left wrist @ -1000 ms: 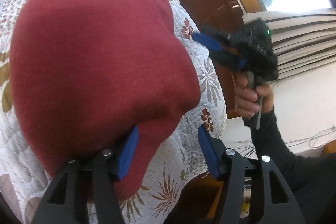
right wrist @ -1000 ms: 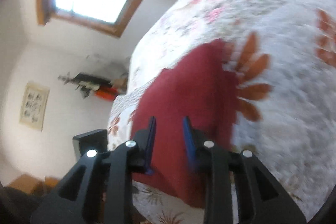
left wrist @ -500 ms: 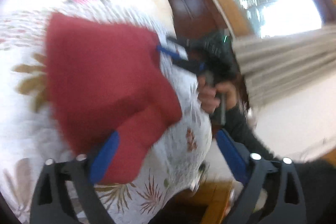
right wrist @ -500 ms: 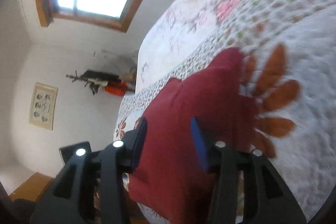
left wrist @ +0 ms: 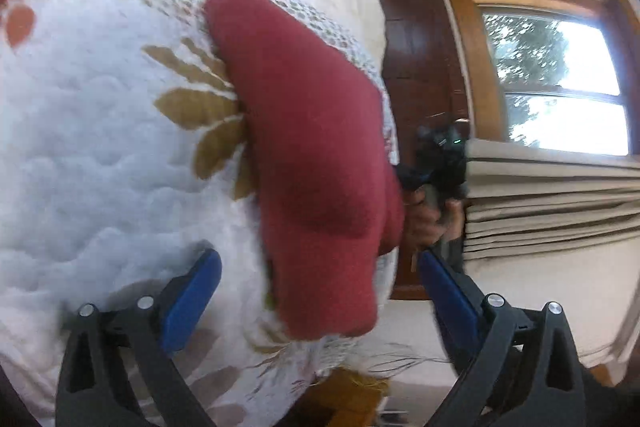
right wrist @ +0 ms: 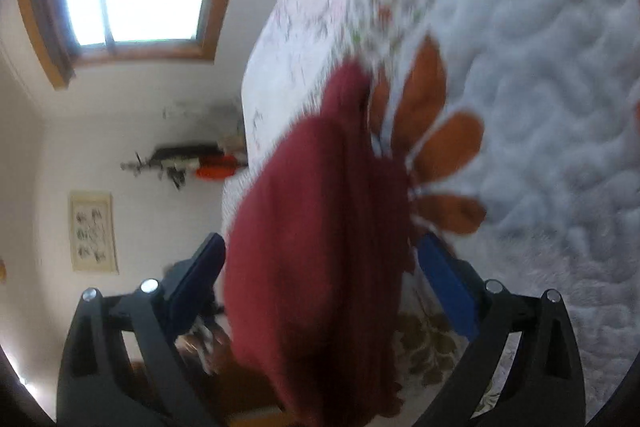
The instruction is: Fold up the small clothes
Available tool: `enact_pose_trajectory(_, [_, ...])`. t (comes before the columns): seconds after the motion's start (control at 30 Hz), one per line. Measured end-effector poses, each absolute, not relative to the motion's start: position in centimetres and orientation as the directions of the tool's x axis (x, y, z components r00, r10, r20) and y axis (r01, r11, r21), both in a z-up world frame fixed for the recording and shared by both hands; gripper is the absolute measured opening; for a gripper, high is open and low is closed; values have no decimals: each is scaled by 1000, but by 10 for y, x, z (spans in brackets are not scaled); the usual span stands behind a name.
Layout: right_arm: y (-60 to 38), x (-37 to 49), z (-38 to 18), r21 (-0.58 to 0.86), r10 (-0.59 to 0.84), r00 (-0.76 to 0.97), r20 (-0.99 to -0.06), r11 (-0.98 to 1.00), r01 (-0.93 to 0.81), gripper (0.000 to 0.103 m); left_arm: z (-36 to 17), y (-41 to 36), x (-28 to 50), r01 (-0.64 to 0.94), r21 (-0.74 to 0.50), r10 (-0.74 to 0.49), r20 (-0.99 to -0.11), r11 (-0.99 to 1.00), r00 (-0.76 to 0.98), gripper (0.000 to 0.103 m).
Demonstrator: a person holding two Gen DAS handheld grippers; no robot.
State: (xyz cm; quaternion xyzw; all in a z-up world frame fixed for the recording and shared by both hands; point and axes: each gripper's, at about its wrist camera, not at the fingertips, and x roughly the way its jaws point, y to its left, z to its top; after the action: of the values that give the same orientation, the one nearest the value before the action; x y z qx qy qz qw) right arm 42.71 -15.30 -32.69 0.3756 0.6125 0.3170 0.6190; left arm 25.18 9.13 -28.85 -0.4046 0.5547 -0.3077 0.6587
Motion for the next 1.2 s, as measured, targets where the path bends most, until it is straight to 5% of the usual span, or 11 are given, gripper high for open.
enact_pose_trajectory(0.33, [-92, 446, -358, 854, 854, -79, -514, 518, 43, 99, -307, 62, 268, -55, -913, -899, -407, 403, 160, 99])
enact_pose_trajectory(0.43, [-80, 453, -354, 850, 849, -72, -524, 526, 18, 99, -313, 44, 271, -56, -883, -871, -469, 466, 149, 99])
enact_pose_trajectory(0.53, [-63, 450, -341, 833, 830, -66, -553, 553, -27, 84, -310, 28, 272, -28, -852, -842, -521, 523, 140, 99])
enact_pose_trajectory(0.57, [-60, 449, -334, 831, 829, -64, -555, 555, -33, 72, -306, 24, 272, -17, -843, -834, -535, 538, 135, 95])
enact_pose_trajectory(0.63, [-61, 445, -322, 839, 837, -51, -545, 543, -48, 52, -303, 23, 270, -12, -825, -819, -562, 565, 116, 63])
enact_pose_trajectory(0.7, [-58, 443, -311, 842, 842, -36, -538, 535, -64, 46, -308, 30, 268, -48, -846, -839, -533, 531, 110, 44])
enact_pose_trajectory(0.83, [-46, 435, -293, 824, 826, -11, -563, 560, -82, 43, -300, 38, 264, -15, -856, -849, -514, 516, 122, 37])
enact_pose_trajectory(1.2, [81, 354, -252, 900, 902, -57, -428, 419, -121, 43, -224, 141, 179, 55, -866, -858, -482, 498, 179, 35])
